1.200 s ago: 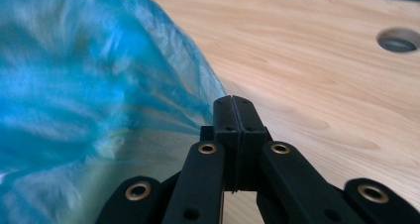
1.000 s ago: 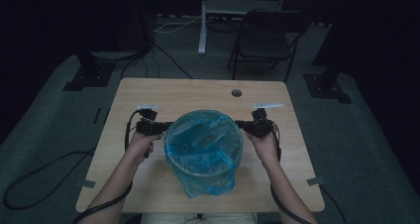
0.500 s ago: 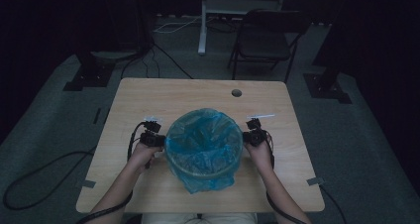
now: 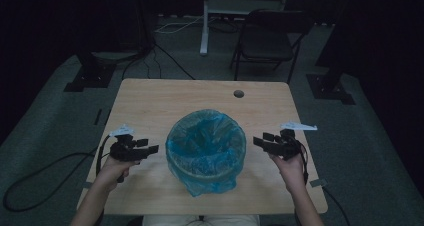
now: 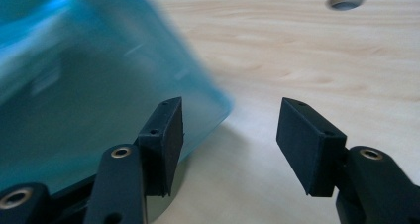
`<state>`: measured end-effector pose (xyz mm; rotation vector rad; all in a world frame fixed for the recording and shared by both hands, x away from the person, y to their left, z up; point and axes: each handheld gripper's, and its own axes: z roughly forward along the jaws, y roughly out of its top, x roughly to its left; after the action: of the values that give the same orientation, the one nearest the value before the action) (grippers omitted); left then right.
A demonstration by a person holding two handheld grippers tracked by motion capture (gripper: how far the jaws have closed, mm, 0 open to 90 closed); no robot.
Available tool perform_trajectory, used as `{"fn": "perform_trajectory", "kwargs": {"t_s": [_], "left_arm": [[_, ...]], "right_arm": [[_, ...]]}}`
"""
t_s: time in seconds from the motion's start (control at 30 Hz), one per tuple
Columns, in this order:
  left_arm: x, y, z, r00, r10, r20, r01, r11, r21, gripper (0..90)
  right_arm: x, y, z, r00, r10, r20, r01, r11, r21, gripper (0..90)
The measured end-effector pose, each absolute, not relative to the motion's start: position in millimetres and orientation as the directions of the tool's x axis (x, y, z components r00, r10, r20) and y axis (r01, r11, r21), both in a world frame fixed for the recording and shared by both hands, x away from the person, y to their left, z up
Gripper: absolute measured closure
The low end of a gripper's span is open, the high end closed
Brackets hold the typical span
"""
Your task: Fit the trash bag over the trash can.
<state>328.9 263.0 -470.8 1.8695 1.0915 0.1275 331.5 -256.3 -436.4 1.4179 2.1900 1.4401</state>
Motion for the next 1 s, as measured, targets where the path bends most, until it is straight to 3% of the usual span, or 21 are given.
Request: {"fn": "perform_trajectory", "kwargs": {"t_s": [0.07,0.2,0.4,0.5,0.57,0.67,0.7,0.77,0.83,0.9,1.0], "left_arm": [[317.5,262.5,-468.7,0.639,0.691,-0.338,0.605,-0.181,0.775,30.7],[299.1,248.8,-462.1,0.715,0.621,-0.32,0.546,-0.211,0.811,30.5],[289.8,218.2,-452.8,0.784,0.556,-0.277,0.486,-0.272,0.831,29.2],[292.2,210.3,-453.5,0.801,0.529,-0.279,0.475,-0.28,0.834,29.2],[294.1,208.7,-454.8,0.809,0.513,-0.288,0.472,-0.273,0.838,29.5],[295.3,209.9,-457.0,0.828,0.459,-0.322,0.465,-0.241,0.852,43.0],[295.2,210.4,-457.4,0.833,0.444,-0.329,0.463,-0.235,0.855,53.9],[294.8,210.2,-458.5,0.838,0.431,-0.335,0.462,-0.235,0.855,65.3],[295.2,208.2,-460.6,0.828,0.452,-0.332,0.477,-0.258,0.84,78.4],[295.9,205.9,-464.8,0.827,0.456,-0.329,0.487,-0.286,0.825,83.4],[297.1,201.5,-473.6,0.811,0.482,-0.332,0.513,-0.313,0.799,83.5]], "right_arm": [[311.9,-259.4,-435.4,-0.564,0.749,0.349,0.613,0.096,0.784,39.8],[282.5,-254.1,-431.4,-0.641,0.66,0.391,0.599,0.112,0.793,34.1],[264.0,-223.0,-425.9,-0.743,0.556,0.372,0.555,0.202,0.807,30.3],[265.9,-213.0,-430.0,-0.757,0.542,0.366,0.552,0.231,0.801,32.9],[267.7,-211.2,-431.4,-0.755,0.537,0.376,0.56,0.23,0.796,45.1],[270.0,-211.8,-432.0,-0.763,0.527,0.374,0.553,0.233,0.8,67.8],[270.4,-212.8,-431.8,-0.765,0.525,0.374,0.551,0.232,0.801,78.6],[271.0,-214.1,-431.4,-0.762,0.534,0.366,0.549,0.233,0.803,90.0],[273.2,-216.1,-432.5,-0.753,0.55,0.362,0.551,0.225,0.803,90.0],[275.2,-216.6,-435.1,-0.742,0.568,0.356,0.559,0.23,0.797,90.0],[278.3,-215.7,-443.7,-0.722,0.6,0.345,0.573,0.241,0.783,90.0]]}}
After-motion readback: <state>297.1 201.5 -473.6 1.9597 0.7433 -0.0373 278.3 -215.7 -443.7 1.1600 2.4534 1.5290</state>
